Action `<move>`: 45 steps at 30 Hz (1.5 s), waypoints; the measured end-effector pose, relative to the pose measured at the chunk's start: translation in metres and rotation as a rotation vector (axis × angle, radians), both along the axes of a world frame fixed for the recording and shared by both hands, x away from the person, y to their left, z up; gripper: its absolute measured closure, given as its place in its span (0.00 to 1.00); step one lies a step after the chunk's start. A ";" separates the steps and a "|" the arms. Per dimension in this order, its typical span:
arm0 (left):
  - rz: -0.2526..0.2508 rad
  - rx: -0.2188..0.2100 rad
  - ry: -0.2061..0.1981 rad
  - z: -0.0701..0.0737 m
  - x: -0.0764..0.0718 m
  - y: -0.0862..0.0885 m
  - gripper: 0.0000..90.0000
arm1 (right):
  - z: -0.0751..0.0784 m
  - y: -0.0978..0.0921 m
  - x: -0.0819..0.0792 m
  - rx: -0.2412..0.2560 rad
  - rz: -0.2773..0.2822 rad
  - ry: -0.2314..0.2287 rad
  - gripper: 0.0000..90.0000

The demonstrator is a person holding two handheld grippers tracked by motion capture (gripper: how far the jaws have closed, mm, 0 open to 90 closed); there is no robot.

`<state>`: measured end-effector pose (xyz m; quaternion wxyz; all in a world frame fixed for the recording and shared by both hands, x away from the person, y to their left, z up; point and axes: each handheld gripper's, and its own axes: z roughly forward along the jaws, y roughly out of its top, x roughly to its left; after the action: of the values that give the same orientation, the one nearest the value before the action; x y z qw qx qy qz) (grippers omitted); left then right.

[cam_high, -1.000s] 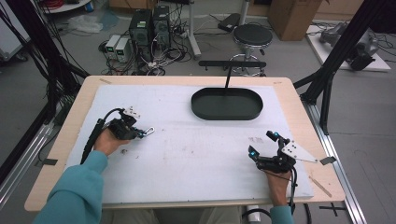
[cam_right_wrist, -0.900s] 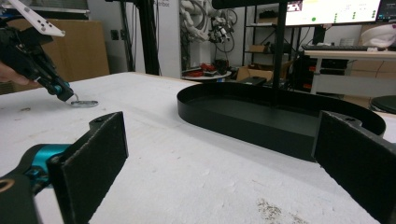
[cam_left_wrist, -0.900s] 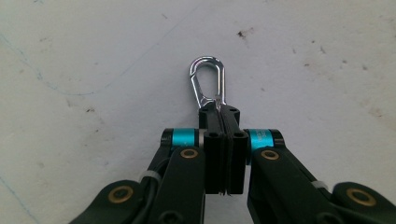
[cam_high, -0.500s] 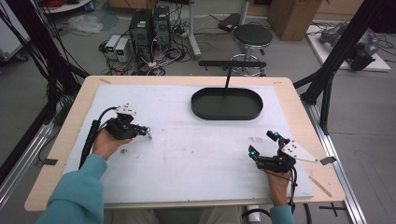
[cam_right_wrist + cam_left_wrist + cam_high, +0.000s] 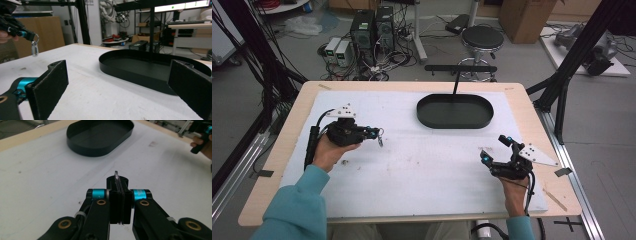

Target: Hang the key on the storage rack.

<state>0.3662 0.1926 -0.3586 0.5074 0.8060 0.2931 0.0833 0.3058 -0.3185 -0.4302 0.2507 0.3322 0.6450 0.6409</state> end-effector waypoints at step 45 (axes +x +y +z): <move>-0.359 -0.239 -0.149 0.013 -0.004 -0.061 0.98 | 0.097 0.118 0.062 -0.192 0.699 0.069 0.07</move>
<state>0.3623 0.1318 -0.3455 0.6263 0.7709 0.1147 0.0157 0.3683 -0.2004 -0.3333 0.0247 0.0880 0.7849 0.6128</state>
